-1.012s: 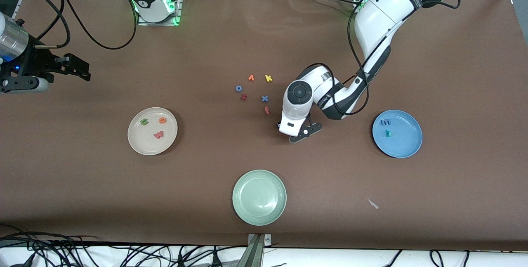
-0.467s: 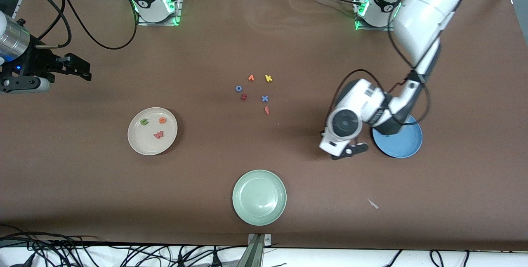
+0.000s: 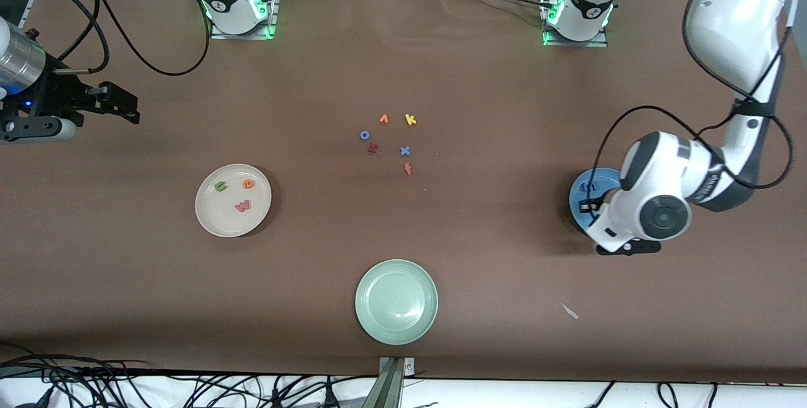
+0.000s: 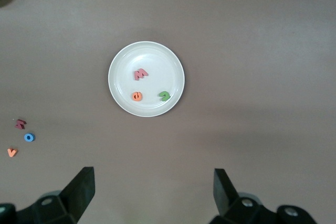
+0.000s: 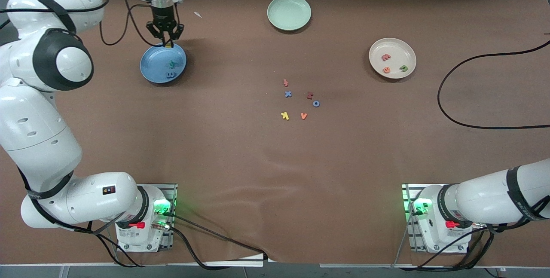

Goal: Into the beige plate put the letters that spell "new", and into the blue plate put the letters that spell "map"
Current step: 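Carry the yellow a onto the blue plate and open the left gripper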

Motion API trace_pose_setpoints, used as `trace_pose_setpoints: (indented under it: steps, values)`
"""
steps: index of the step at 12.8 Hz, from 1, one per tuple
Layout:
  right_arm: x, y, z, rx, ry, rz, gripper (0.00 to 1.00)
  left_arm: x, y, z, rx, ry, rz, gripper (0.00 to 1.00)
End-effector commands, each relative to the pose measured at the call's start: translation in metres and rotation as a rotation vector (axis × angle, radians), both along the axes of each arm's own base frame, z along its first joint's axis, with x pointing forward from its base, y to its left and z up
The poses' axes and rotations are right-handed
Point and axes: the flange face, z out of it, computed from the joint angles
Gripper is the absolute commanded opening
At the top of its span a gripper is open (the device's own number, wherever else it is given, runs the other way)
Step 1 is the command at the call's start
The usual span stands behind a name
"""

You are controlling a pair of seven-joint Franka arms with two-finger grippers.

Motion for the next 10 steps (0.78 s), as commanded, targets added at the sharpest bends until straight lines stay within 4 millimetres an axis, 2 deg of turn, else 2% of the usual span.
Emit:
trace_pose_setpoints:
  steps: [1, 2, 5, 6, 10]
  values:
    - [0.004, -0.001, 0.006, -0.016, -0.010, -0.011, 1.00, -0.015, 0.015, -0.021, -0.033, 0.063, -0.043, 0.36]
    - [0.004, -0.001, 0.005, -0.017, -0.009, -0.013, 1.00, -0.015, 0.015, -0.025, -0.015, 0.065, -0.072, 0.99]
    - [0.004, -0.003, 0.004, -0.018, -0.006, -0.019, 1.00, -0.011, 0.023, -0.017, -0.012, 0.051, -0.081, 1.00]
    - [0.004, -0.003, 0.004, -0.018, -0.006, -0.019, 1.00, -0.009, 0.033, -0.011, -0.015, 0.045, -0.081, 1.00]
    - [0.004, -0.002, 0.004, -0.015, -0.004, -0.018, 1.00, -0.007, 0.077, 0.041, -0.038, 0.025, -0.086, 1.00]
